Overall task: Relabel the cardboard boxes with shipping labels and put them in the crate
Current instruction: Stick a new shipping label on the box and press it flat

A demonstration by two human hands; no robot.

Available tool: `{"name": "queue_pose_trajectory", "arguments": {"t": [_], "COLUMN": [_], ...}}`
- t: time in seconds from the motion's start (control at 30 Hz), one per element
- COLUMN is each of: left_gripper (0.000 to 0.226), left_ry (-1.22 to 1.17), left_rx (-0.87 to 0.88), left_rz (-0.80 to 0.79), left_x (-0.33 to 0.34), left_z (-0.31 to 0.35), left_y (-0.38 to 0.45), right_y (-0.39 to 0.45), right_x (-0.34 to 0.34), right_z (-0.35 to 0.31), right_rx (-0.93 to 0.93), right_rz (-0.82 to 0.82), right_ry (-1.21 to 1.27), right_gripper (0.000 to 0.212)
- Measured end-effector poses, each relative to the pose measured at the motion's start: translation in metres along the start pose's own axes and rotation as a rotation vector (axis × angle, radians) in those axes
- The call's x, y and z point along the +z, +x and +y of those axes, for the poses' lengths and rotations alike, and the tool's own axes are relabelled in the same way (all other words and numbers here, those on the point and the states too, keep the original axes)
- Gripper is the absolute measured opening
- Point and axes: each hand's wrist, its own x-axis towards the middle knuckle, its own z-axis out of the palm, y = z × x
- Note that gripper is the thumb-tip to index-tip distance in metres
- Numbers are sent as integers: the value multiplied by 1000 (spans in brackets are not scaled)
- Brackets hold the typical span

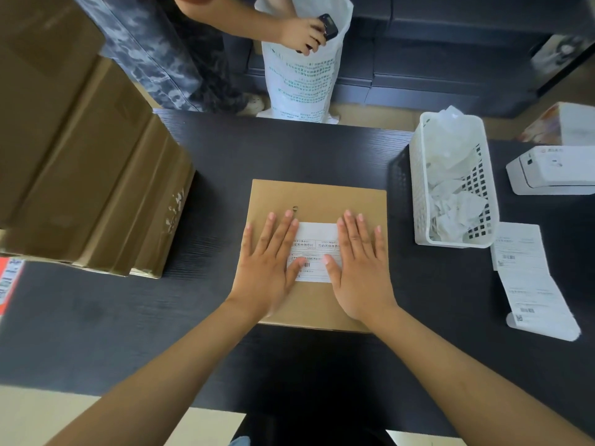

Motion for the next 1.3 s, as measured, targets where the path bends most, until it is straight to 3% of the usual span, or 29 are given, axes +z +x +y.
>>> {"name": "queue_pose_trajectory", "arguments": {"t": [0.2,0.33,0.43,0.63,0.73,0.83,0.97,1.13,1.3], "left_gripper": [65,72,70,70,74,77,77,64,63], "left_ry": [-106,10,44,-65,-346,-709,-1419,-1525,-1544], "left_rx": [77,205,246,250,101,-243,-696,-712,-753], "left_rz": [-46,-57,-114,-81,24,133,-18,-173,-166], "left_x": [-4,-10,-4,-1,-7,-10,-12,3,-5], "left_z": [-13,-31,-35,-37,-37,-37,-38,-43,-41], "left_y": [-1,-8,-11,-10,-10,-5,-4,-10,-8], "right_y": [-2,-10,-17,-15,-19,-19,-18,-20,-20], "right_x": [-3,-8,-2,-3,-9,-16,-18,-12,-17], "right_z": [-3,4,10,12,13,14,19,22,25], "right_rx": [16,-52,-175,-173,2,339,763,907,907], "right_rz": [20,93,-6,-53,107,230,180,-111,-153], "right_ry": [58,195,65,45,189,479,908,1256,1319], "right_gripper": [67,63,66,70,74,77,70,60,62]}}
